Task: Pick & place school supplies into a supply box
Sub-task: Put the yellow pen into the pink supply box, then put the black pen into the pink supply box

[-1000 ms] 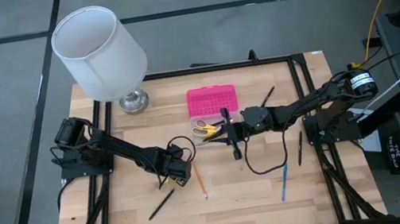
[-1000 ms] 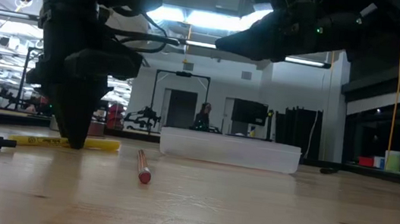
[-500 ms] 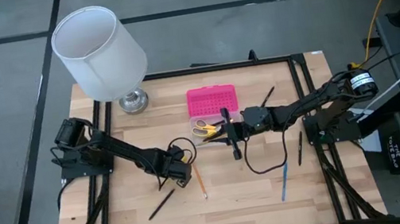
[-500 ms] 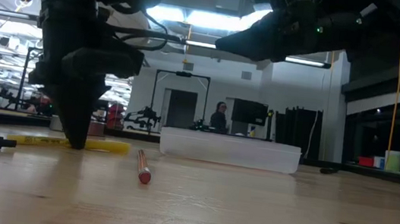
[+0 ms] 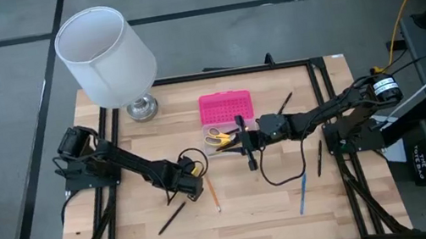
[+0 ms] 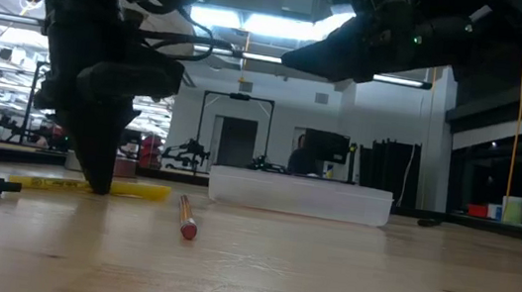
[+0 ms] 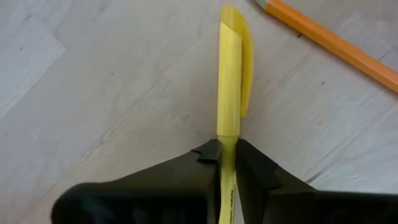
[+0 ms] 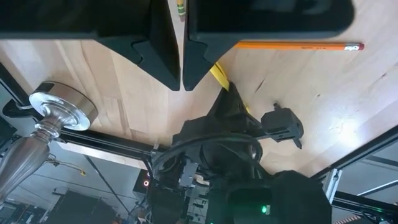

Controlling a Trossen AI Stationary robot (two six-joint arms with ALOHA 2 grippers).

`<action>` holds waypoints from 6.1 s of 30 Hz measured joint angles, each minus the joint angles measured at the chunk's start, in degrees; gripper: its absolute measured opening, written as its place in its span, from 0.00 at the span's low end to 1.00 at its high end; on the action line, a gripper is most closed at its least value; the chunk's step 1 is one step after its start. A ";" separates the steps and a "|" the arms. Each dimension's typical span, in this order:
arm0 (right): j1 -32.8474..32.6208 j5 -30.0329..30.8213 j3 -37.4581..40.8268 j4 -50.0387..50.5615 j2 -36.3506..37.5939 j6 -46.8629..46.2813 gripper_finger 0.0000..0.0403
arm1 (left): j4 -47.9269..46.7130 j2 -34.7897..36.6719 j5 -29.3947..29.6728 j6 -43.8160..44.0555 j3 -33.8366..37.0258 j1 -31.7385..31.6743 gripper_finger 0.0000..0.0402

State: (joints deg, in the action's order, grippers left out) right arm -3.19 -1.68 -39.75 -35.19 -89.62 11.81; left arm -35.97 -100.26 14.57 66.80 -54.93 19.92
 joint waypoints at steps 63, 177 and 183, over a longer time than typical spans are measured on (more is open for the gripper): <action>-15.16 17.72 0.18 17.40 10.96 -10.32 0.03 | 47.35 19.53 -2.62 -59.05 13.37 -7.21 0.04; -2.62 31.65 18.49 4.63 27.63 -3.97 0.01 | 33.20 22.53 -7.22 -75.13 4.18 -20.60 0.03; -1.53 31.66 18.48 5.73 28.26 -4.06 0.05 | 45.59 27.09 -7.88 -71.41 16.00 -17.95 0.01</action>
State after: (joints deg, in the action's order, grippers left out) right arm -4.72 29.97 -21.27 -29.47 -61.36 7.75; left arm 9.61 -73.17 6.69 -4.61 -38.93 1.98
